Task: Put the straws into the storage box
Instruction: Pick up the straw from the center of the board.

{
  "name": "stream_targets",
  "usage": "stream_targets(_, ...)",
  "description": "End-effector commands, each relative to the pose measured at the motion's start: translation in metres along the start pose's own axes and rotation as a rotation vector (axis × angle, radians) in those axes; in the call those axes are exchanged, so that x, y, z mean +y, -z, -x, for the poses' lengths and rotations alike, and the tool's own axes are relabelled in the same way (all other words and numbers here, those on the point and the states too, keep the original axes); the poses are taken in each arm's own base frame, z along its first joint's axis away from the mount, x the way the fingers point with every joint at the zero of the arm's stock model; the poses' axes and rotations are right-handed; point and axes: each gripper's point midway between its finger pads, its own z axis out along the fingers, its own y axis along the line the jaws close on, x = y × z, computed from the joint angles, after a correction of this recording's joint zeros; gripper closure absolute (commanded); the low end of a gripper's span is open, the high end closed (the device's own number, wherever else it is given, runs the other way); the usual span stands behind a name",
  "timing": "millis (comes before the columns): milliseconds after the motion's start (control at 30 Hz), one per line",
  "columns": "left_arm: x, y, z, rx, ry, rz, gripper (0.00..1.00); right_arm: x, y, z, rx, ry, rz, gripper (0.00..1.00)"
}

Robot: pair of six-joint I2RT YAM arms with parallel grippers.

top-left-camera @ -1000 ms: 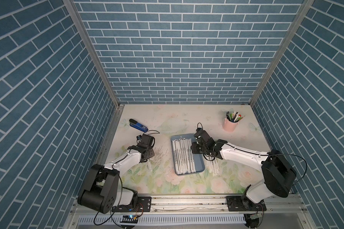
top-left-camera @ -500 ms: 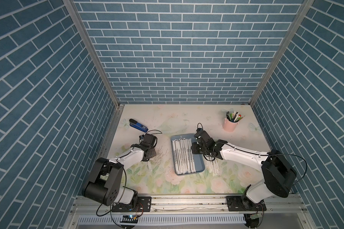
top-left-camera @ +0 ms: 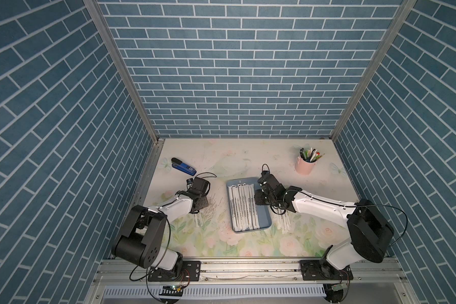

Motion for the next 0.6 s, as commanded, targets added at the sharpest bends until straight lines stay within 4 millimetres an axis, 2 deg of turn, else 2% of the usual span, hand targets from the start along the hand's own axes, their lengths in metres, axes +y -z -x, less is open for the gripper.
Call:
stream_targets(0, -0.001, 0.000, -0.009, 0.028, -0.023, 0.007, 0.95, -0.004, 0.006, 0.001, -0.015, 0.030, -0.015, 0.71)
stream_targets(100, -0.010, 0.006, -0.003, 0.012, -0.026, -0.008, 1.00, -0.003, 0.007, 0.003, -0.021, 0.030, -0.014, 0.70)
stream_targets(233, -0.022, 0.021, 0.008, -0.014, -0.020, -0.025, 1.00, -0.005, 0.013, 0.007, -0.040, 0.026, -0.019, 0.71)
stream_targets(433, -0.047, 0.056, 0.029, -0.084, -0.009, -0.066, 1.00, -0.012, 0.021, 0.017, -0.066, 0.007, -0.024, 0.71)
stream_targets(567, -0.074, 0.084, 0.038, -0.122, 0.024, -0.123, 1.00, -0.022, 0.029, 0.028, -0.097, -0.014, -0.035, 0.71)
